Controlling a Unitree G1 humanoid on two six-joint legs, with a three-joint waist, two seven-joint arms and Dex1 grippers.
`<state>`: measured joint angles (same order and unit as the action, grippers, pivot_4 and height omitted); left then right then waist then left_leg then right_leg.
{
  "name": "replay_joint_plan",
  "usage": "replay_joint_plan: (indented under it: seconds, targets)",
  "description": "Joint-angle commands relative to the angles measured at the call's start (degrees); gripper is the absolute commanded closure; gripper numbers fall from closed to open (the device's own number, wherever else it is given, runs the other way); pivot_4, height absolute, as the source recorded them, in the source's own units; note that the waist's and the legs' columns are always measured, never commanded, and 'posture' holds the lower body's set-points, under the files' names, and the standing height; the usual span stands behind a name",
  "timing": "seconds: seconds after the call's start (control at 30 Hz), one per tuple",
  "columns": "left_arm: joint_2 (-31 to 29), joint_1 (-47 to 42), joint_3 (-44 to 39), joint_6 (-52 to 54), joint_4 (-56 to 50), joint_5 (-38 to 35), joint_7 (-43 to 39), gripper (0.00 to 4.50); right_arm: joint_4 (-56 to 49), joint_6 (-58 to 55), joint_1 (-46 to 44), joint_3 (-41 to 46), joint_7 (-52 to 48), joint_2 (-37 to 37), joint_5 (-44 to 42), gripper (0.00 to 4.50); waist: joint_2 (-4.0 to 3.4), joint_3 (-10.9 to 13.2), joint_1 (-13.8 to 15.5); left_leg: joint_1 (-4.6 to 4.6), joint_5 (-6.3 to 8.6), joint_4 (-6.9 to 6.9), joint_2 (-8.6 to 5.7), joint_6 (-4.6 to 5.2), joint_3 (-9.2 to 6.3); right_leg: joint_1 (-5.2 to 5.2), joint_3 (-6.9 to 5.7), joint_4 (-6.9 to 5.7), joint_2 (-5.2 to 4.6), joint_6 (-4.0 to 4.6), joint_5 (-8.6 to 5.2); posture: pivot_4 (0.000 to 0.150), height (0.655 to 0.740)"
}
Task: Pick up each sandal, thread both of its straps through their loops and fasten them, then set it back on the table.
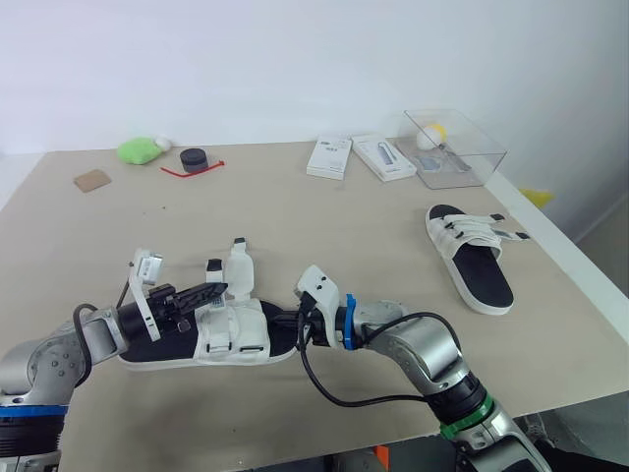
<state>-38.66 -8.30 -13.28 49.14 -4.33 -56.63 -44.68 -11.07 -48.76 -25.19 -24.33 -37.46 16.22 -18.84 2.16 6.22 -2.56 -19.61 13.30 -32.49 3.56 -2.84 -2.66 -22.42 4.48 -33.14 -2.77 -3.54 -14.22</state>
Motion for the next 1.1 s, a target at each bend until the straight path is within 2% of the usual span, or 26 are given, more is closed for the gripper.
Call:
replay_joint_plan:
  seconds: [0.03, 0.07, 0.1, 0.13, 0.2, 0.33, 0.37, 0.47, 0.7, 1.03, 1.1]
  targets:
    - [0.47, 0.04, -0.30, -1.40, 0.61, 2.42, -0.73, 3.87, 2.19, -2.24, 1.07, -0.38, 0.98, 0.92, 1.36, 4.50, 0.00, 0.00, 0.00, 0.00, 0.00, 0.00, 0.00, 0.00, 0.00, 0.00, 0.00, 0.00, 0.00, 0.00, 0.00, 0.150, 0.7400]
    - [0.55, -0.14, -0.33, -1.45, 1.03, 2.73, -1.09, 3.57, 2.16, -2.26, 1.09, -0.37, 0.98, 0.94, 1.35, 4.50, 0.00, 0.00, 0.00, 0.00, 0.00, 0.00, 0.00, 0.00, 0.00, 0.00, 0.00, 0.00, 0.00, 0.00, 0.00, 0.150, 0.7400]
    - [0.59, -0.34, -0.44, -1.27, 1.41, 2.89, -1.55, 2.87, 2.15, -2.27, 1.08, -0.37, 0.97, 0.95, 1.34, 4.50, 0.00, 0.00, 0.00, 0.00, 0.00, 0.00, 0.00, 0.00, 0.00, -0.01, 0.00, 0.00, 0.00, 0.00, 0.00, 0.150, 0.7400]
    - [0.62, -0.50, -0.55, -1.16, 1.72, 3.13, -1.91, 2.44, 2.16, -2.27, 1.07, -0.37, 0.97, 0.95, 1.34, 4.50, 0.00, 0.00, -0.01, 0.00, 0.00, 0.00, 0.00, 0.00, -0.01, -0.01, 0.00, 0.00, 0.00, 0.00, 0.00, 0.150, 0.7400]
    - [0.45, -0.67, -0.68, -1.18, 2.12, 3.69, -2.70, 1.82, 2.10, -2.32, 1.08, -0.36, 0.99, 0.94, 1.30, 4.50, 0.00, 0.00, -0.02, 0.00, 0.01, 0.00, 0.00, -0.02, -0.01, -0.01, 0.00, 0.00, 0.00, 0.00, 0.00, 0.150, 0.7400]
    - [-0.24, -2.18, -0.54, -4.71, 4.25, 7.64, -4.14, 0.18, 2.17, -2.27, 0.93, -0.31, 0.90, 0.95, 1.25, 4.50, 0.00, 0.00, 0.02, 0.00, 0.02, 0.00, 0.00, -0.03, -0.05, 0.00, 0.00, -0.01, 0.02, 0.00, 0.00, 0.150, 0.7400]
    - [-0.59, -2.75, -0.46, -5.75, 5.19, 8.77, -4.93, 0.05, 2.19, -2.27, 0.87, -0.30, 0.89, 0.91, 1.23, 4.50, -0.01, 0.01, 0.02, -0.01, 0.02, 0.00, 0.00, -0.03, -0.08, 0.00, -0.01, -0.01, 0.03, 0.00, 0.00, 0.150, 0.7400]
    - [-1.77, -4.14, 0.87, -10.50, 8.20, 13.85, -7.30, 0.05, 2.26, -2.23, 0.73, -0.33, 0.90, 0.85, 1.22, 4.50, -0.02, 0.02, 0.00, -0.01, 0.02, 0.00, -0.04, -0.03, -0.19, -0.04, -0.01, 0.01, 0.06, 0.00, 0.00, 0.150, 0.7400]
    - [-1.70, -7.88, 1.72, -14.89, 13.13, 18.65, -10.82, 0.05, 2.74, -2.02, 0.26, -0.13, 0.89, 0.73, 1.36, 4.50, -0.02, 0.02, -0.01, -0.07, 0.05, 0.00, -0.07, -0.08, -0.49, -0.03, -0.02, 0.00, 0.20, 0.04, 0.02, 0.150, 0.7400]
    - [-4.55, -4.85, 9.52, -26.33, 13.18, 30.46, -19.48, 0.05, 2.93, -1.93, 0.04, -0.03, 0.82, 0.81, 1.42, 4.50, -0.06, -0.01, 0.00, -0.09, 0.05, 0.00, -0.06, -0.08, -0.64, 0.00, -0.02, -0.04, 0.30, 0.07, 0.06, 0.150, 0.7400]
    - [-4.17, -6.20, 8.76, -25.99, 14.77, 30.01, -19.69, 0.05, 3.10, -1.83, -0.08, 0.05, 0.85, 0.77, 1.45, 4.50, -0.10, -0.03, 0.00, -0.10, 0.05, 0.01, -0.06, -0.08, -0.64, 0.01, -0.01, -0.03, 0.28, 0.07, 0.06, 0.150, 0.7400]
